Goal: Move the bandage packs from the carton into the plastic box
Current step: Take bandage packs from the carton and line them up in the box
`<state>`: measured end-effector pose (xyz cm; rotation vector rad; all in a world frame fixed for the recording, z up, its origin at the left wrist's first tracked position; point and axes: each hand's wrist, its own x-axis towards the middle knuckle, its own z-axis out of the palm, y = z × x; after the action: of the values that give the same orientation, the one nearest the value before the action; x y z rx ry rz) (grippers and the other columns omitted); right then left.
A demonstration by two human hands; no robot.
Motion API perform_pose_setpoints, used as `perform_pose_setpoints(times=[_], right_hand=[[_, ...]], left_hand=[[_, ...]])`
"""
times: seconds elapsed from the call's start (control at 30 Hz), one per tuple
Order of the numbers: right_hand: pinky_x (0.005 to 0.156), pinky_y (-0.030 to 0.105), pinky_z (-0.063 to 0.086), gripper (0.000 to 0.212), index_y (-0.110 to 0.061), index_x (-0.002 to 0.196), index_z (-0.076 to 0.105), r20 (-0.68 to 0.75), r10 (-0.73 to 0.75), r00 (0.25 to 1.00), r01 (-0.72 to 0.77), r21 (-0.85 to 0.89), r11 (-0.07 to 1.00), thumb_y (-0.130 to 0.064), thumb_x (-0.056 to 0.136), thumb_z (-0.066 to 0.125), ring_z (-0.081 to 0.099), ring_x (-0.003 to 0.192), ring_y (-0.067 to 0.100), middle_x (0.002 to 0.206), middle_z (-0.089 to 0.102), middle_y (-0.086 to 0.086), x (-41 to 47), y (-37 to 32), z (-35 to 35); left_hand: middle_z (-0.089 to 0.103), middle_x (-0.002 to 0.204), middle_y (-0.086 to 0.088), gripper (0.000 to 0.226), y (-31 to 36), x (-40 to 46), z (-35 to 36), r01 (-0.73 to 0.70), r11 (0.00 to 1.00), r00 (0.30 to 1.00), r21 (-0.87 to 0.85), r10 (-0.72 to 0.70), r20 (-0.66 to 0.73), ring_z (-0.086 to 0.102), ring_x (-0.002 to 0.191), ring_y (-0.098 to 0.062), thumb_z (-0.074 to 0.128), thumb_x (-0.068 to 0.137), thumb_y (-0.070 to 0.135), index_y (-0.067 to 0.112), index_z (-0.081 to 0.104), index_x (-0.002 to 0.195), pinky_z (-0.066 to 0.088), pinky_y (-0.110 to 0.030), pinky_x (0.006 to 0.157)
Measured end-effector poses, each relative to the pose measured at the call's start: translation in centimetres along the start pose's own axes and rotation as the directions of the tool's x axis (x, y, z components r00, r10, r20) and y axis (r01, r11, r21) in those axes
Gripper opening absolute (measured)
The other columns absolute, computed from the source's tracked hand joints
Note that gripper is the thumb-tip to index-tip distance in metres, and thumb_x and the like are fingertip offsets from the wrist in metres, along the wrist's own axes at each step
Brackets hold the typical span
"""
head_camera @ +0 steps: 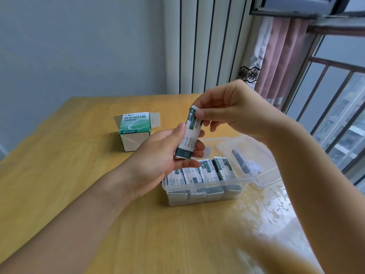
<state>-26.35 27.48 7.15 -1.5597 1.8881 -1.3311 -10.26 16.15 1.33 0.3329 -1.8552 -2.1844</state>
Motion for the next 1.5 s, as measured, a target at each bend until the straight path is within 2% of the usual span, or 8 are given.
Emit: perform_pose_setpoints(times=[0.07,0.13,0.23,0.3,0.53,1.17,1.33,1.5], right_hand=[[0.059,0.024,0.057,0.012,-0.005,0.092,0.074,0.003,0.033,0.999,-0.033,0.066,0.997,-0.01,0.082,0.073,0.063,0.068,0.018,0.081,0.074,0.012,-0.2,0.2,-0.5],[0.059,0.023,0.055,0.018,-0.004,0.092,0.074,0.015,0.104,0.994,-0.105,0.098,0.99,-0.014,0.077,0.073,0.062,0.069,0.018,0.084,0.073,0.016,-0.4,0.4,-1.9],[0.056,0.019,0.052,0.01,-0.008,0.09,0.076,0.058,0.253,0.966,-0.245,-0.109,0.963,-0.012,0.081,0.073,0.061,0.062,0.009,0.082,0.074,0.011,-0.9,1.2,-3.6],[0.057,0.018,0.051,0.007,-0.013,0.089,0.078,0.126,0.345,0.93,-0.3,-0.283,0.911,-0.009,0.085,0.074,0.062,0.062,0.007,0.077,0.075,0.006,-0.9,1.8,-3.3],[0.062,0.022,0.053,0.011,-0.021,0.089,0.078,0.217,0.421,0.881,-0.288,-0.46,0.84,-0.011,0.089,0.073,0.063,0.068,0.014,0.084,0.077,0.009,0.2,2.8,-1.1],[0.053,0.017,0.044,0.014,-0.019,0.101,0.075,0.196,0.5,0.844,-0.214,-0.731,0.648,-0.019,0.087,0.076,0.06,0.058,0.005,0.085,0.075,-0.001,0.2,2.6,1.5],[0.082,0.035,0.056,0.028,-0.019,0.107,0.075,0.156,0.476,0.865,-0.183,-0.786,0.59,-0.024,0.081,0.082,0.064,0.084,0.017,0.096,0.072,-0.004,0.0,2.3,2.4],[0.08,0.032,0.053,0.039,-0.022,0.115,0.071,0.177,0.489,0.854,-0.162,-0.803,0.574,-0.025,0.079,0.084,0.062,0.091,0.02,0.104,0.068,-0.003,-0.1,2.2,2.9]], left_hand=[[0.077,0.1,-0.007,0.046,0.0,0.0,0.1,0.009,0.998,1.0,0.069,-0.009,0.006,0.072,0.099,-0.022,0.037,0.099,0.045,0.013,0.067,0.116,0.06,-0.036,0.08],[0.076,0.101,0.0,0.045,0.0,0.0,-0.3,-0.099,0.932,0.99,0.349,0.129,-0.064,0.071,0.101,-0.016,0.035,0.104,0.047,0.02,0.068,0.115,0.058,-0.038,0.087],[0.067,0.081,0.012,0.036,-0.3,0.2,-1.8,-0.254,0.36,0.865,0.898,0.5,0.045,0.063,0.085,-0.01,0.041,0.1,0.045,0.024,0.068,0.089,0.052,-0.036,0.077],[0.063,0.071,0.01,0.036,-0.4,0.3,-2.4,-0.212,0.169,0.877,0.963,0.467,0.111,0.057,0.077,-0.014,0.041,0.094,0.043,0.023,0.063,0.072,0.046,-0.036,0.069],[0.063,0.069,0.002,0.063,-1.4,0.7,-3.1,-0.271,0.087,0.935,0.959,0.262,0.24,0.057,0.075,-0.013,0.021,0.093,0.055,0.014,0.062,0.067,0.047,-0.038,0.073],[0.064,0.075,0.0,0.08,-2.0,0.9,-2.8,-0.335,0.083,0.926,0.939,0.215,0.311,0.059,0.078,-0.018,0.004,0.096,0.061,0.013,0.065,0.078,0.045,-0.037,0.083],[0.064,0.077,0.001,0.078,-1.9,0.9,-2.7,-0.338,0.09,0.925,0.937,0.215,0.313,0.059,0.08,-0.016,0.006,0.097,0.061,0.016,0.067,0.078,0.046,-0.038,0.083],[0.063,0.076,0.002,0.077,-1.9,0.8,-2.7,-0.344,0.089,0.923,0.935,0.218,0.318,0.059,0.08,-0.015,0.006,0.097,0.06,0.018,0.067,0.077,0.046,-0.038,0.082]])
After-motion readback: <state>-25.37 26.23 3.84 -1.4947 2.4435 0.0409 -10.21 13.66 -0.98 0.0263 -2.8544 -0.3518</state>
